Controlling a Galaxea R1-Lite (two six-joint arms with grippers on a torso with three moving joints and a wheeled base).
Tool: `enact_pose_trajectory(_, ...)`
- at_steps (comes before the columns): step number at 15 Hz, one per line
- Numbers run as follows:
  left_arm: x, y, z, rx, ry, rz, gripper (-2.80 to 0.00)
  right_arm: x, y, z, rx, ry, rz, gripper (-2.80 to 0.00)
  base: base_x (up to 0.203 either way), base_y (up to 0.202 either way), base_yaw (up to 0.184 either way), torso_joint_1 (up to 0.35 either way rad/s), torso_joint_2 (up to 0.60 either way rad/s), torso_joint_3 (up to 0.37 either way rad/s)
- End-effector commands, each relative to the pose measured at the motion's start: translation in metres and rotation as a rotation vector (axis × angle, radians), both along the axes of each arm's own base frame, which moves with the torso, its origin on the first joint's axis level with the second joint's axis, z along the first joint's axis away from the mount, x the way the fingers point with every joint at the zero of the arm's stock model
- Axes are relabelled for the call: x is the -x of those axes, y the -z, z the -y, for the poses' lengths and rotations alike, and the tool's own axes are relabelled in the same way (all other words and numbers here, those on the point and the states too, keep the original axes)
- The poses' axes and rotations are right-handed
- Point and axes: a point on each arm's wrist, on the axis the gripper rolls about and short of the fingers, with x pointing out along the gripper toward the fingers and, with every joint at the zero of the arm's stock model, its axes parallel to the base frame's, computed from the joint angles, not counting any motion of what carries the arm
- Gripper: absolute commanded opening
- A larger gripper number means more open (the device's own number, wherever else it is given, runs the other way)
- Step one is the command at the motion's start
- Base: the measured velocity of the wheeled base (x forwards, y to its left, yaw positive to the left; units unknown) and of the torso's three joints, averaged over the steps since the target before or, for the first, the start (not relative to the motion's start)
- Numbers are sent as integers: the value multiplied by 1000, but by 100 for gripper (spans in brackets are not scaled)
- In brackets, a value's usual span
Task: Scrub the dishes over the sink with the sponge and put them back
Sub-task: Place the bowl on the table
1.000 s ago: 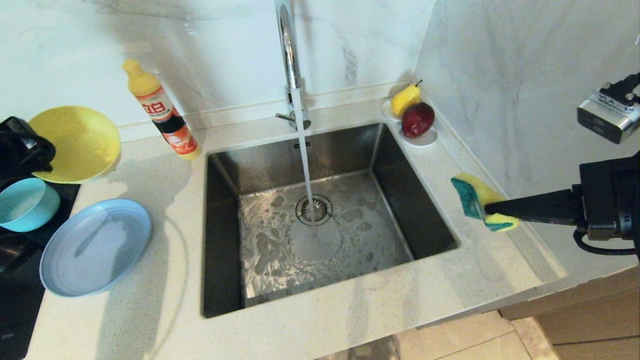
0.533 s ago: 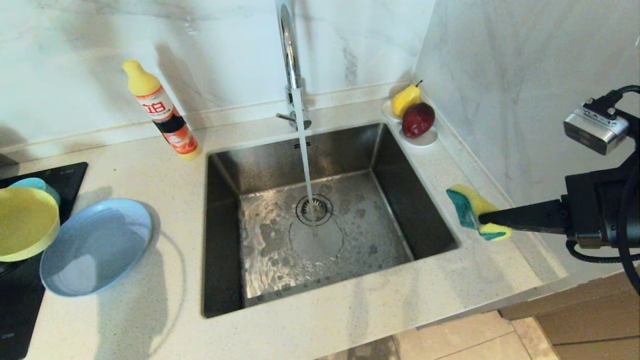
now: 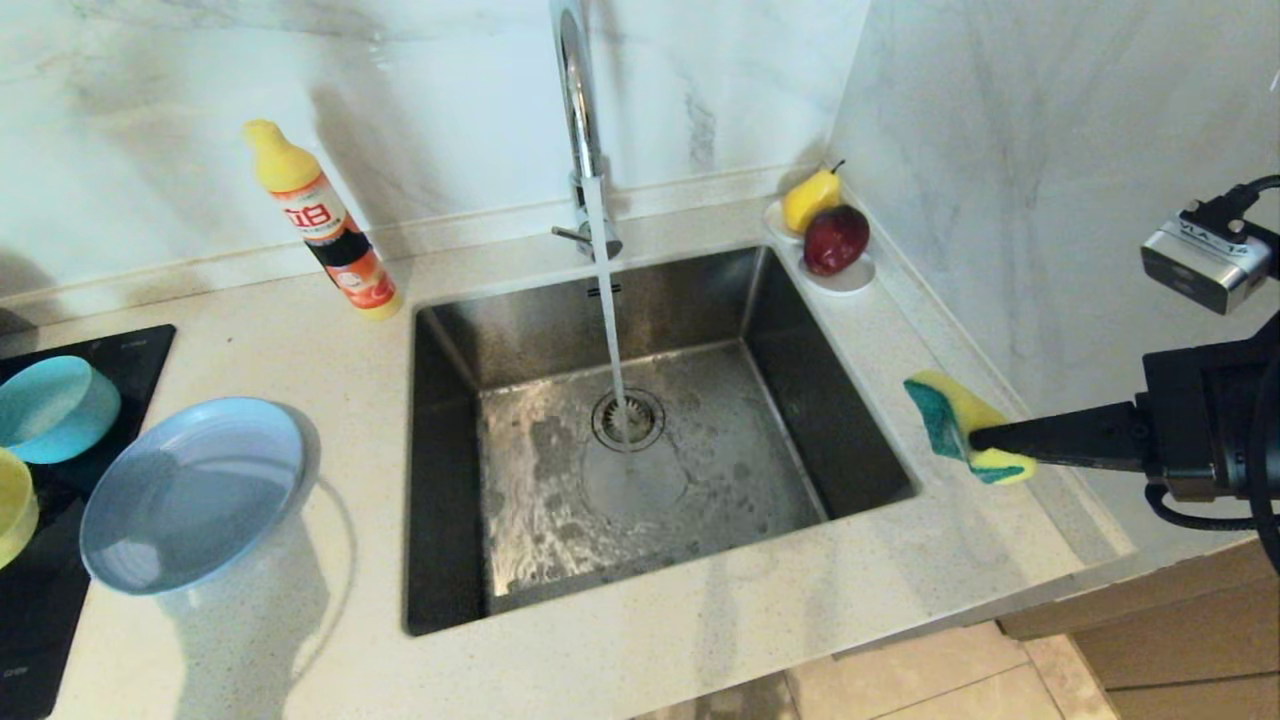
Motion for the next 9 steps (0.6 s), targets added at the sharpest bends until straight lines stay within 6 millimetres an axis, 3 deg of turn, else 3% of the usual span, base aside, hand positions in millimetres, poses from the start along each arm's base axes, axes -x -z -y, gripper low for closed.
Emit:
enact_pose_trajectory(1, -4, 20, -22, 37, -31, -21, -280, 2, -3, 1, -6, -2, 8, -280, 0, 0, 0, 0, 0, 0)
enact_pose_trajectory(6, -11, 64, -56, 105, -67, -72, -280, 2, 0, 0, -2, -2, -2, -280, 0, 0, 0, 0, 0, 0)
enact_pose_trajectory(9, -12, 75, -66, 130, -82, -87, -280, 0, 1, 0, -1, -2, -2, -280, 0, 0, 0, 0, 0, 0)
